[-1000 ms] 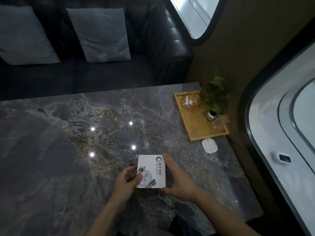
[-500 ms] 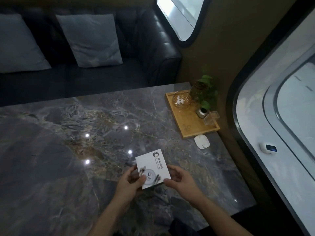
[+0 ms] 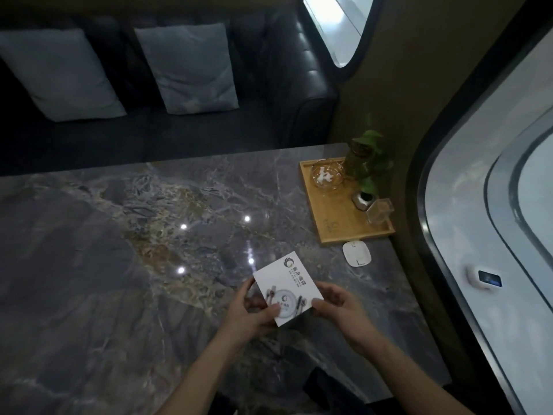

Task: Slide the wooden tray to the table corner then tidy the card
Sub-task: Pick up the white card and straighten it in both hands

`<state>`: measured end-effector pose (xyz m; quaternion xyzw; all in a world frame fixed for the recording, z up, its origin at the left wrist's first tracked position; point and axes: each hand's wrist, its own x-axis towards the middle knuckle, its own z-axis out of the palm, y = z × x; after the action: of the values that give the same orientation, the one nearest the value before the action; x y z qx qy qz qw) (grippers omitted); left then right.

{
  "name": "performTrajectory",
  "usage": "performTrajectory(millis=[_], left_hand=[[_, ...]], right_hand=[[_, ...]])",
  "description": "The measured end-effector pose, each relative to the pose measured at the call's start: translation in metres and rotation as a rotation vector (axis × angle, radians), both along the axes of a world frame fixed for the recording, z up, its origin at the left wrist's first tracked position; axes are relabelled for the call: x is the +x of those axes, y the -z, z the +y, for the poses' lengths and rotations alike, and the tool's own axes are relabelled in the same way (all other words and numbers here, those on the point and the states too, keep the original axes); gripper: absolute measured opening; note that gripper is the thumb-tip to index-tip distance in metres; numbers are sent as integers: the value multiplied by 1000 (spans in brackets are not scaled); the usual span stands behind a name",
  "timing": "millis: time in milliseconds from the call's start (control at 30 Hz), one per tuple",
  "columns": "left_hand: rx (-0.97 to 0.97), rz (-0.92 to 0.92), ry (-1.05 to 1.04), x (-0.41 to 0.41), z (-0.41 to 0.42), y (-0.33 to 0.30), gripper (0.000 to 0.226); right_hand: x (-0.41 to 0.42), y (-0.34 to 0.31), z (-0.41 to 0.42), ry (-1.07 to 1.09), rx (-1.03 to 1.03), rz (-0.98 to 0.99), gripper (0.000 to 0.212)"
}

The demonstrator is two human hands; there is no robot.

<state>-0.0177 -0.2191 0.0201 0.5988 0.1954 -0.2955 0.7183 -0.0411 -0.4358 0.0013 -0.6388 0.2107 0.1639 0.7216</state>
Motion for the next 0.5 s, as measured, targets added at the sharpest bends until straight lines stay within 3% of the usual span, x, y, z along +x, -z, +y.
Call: performTrajectory(millis=[267, 500], left_hand=[[-7, 44, -26, 1, -45, 2, 76], [3, 54, 31, 5, -86, 6, 73]], right_hand=[[-1, 3, -44, 42, -12, 3, 24], [1, 1, -82, -50, -202, -62, 33]])
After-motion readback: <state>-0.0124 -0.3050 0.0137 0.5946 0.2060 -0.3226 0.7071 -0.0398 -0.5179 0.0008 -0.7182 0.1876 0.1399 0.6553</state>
